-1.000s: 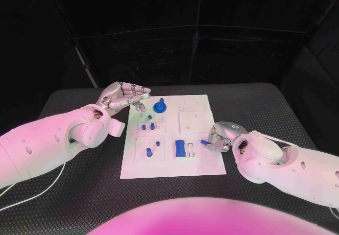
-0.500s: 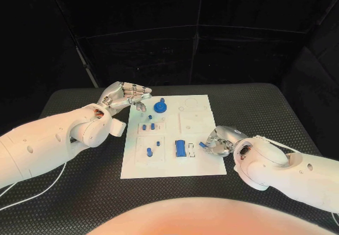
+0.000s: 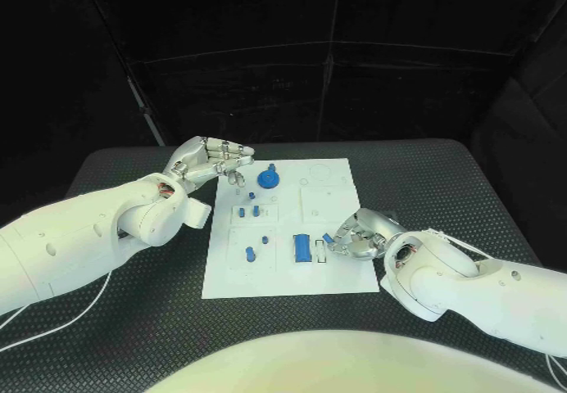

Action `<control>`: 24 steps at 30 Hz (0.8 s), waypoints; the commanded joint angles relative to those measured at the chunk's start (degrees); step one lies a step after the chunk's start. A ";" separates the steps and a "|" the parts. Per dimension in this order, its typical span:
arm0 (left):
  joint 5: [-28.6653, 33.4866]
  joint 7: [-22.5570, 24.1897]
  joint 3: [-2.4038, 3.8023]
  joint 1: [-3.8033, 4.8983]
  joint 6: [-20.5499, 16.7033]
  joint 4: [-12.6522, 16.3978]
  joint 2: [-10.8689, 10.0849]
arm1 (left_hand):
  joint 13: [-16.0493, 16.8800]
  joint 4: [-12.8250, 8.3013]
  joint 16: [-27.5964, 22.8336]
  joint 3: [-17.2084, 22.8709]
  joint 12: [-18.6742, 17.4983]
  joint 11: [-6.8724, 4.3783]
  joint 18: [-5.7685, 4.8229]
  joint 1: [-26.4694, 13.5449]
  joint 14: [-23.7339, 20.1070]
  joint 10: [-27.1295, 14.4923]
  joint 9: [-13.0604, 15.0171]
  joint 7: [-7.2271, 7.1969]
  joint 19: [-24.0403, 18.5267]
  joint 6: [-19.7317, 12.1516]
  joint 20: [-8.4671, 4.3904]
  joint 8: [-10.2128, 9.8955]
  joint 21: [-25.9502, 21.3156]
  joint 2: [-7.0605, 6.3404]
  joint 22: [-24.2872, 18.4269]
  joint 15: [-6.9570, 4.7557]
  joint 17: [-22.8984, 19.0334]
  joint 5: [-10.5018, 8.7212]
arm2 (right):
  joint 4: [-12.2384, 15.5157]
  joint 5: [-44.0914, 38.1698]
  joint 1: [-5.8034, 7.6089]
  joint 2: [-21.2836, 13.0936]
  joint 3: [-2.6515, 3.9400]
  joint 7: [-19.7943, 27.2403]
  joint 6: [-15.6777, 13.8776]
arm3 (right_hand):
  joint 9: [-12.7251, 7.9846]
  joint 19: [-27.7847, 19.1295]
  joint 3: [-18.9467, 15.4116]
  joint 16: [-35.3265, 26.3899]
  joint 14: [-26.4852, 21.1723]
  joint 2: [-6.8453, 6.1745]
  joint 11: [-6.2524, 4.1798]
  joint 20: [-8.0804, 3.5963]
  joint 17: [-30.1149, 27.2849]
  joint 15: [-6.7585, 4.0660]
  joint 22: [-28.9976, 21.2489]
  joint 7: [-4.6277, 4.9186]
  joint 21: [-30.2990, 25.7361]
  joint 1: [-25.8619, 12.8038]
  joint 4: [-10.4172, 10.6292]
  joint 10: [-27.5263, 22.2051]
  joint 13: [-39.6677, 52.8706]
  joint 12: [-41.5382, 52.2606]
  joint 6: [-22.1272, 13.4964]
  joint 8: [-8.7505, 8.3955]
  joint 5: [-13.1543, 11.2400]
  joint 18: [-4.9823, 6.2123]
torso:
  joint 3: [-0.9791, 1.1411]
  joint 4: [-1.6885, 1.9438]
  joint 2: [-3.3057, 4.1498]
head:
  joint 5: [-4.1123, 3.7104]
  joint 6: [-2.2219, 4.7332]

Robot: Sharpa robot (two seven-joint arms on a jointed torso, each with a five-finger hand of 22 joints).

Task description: Assemble the parts on the task board

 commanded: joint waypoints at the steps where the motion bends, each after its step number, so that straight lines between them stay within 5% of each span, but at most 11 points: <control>1: 0.27 0.22 0.05 0.07 0.51 0.17 0.09 | 0.07 -0.05 -0.29 -0.35 -0.05 -0.16 1.15 0.09 -0.31 -0.35 -0.07 0.23 -0.04 -0.21 0.45 -0.28 -0.29 0.40 -0.07 0.00 -0.08 0.14 | -0.70 2.44 0.09 0.72 0.01 0.43 0.34 | 1.94 2.27 0.36 0.13 4.21 -0.09 0.10 -0.38 6.70 -0.05 10.25 -0.52 0.19 -0.63 -0.06 0.33 2.30 0.06 0.92 0.05 -0.35 -0.77 | -0.03 0.05 -0.02 | -0.01 0.00; 24: 0.27 0.08 0.05 0.08 0.70 0.26 0.05 | 0.09 -0.04 -0.29 -0.41 -0.03 -0.18 1.15 0.11 -0.35 -0.41 -0.07 0.18 -0.03 -0.23 0.46 -0.30 -0.38 0.45 -0.14 0.00 -0.08 0.16 | -2.97 1.97 0.10 3.79 0.00 -2.33 5.32 | 3.62 2.35 -1.09 0.36 4.29 -1.63 -0.45 -0.67 7.11 -0.44 10.39 -1.31 0.25 -5.79 3.03 0.77 2.75 0.51 2.77 1.27 0.79 -0.80 | 0.03 -0.07 0.01 | 0.11 0.00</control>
